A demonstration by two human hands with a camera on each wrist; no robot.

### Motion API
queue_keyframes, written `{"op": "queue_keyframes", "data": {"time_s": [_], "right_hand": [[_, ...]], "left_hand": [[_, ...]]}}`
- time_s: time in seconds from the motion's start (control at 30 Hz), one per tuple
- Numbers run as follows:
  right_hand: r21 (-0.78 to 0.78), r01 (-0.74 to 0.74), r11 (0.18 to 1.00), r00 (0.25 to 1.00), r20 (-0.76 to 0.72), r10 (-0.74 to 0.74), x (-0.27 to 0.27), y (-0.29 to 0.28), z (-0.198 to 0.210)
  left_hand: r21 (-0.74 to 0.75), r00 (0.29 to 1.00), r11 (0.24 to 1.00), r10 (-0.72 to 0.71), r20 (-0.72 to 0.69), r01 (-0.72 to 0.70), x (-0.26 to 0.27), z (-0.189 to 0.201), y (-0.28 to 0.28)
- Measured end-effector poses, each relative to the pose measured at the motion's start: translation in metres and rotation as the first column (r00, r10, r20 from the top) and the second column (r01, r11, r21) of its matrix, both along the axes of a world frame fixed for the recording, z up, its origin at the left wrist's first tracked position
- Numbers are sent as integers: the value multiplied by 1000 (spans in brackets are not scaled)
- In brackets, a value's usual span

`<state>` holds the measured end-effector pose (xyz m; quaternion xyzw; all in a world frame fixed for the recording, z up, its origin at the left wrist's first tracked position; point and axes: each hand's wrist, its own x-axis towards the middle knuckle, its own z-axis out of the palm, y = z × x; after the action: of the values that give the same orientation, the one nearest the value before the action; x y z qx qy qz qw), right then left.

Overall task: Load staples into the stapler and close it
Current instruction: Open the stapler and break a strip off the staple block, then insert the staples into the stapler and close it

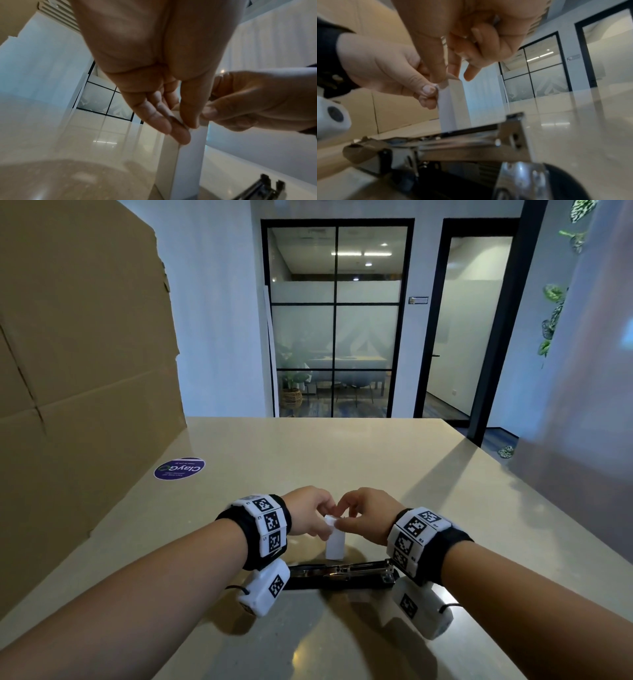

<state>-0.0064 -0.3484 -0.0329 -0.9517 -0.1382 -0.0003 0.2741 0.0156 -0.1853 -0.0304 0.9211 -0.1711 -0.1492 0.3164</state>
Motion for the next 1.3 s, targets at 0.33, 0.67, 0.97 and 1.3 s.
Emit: {"op": "queue_keyframes", "data": {"time_s": [0.33,0.67,0.97,1.3], "right_hand": [[-44,-17,999,998,53,19,1,2,5],[-297,-76,952,983,139,122,-3,1,4],[-345,-12,938,999,-48,-5,6,-3,-8],[-414,-89,906,991,-131,37,19,7,-14]], "left_hand": [[-9,1000,1000,-2,-7,2,-1,0,0],[-24,1000,1000,-4,-6,4,-2,0,0],[-141,995,990,-12,-100,-2,-4,-1,3],[209,994,978,-18,106,-4,-2,-1,12]]}}
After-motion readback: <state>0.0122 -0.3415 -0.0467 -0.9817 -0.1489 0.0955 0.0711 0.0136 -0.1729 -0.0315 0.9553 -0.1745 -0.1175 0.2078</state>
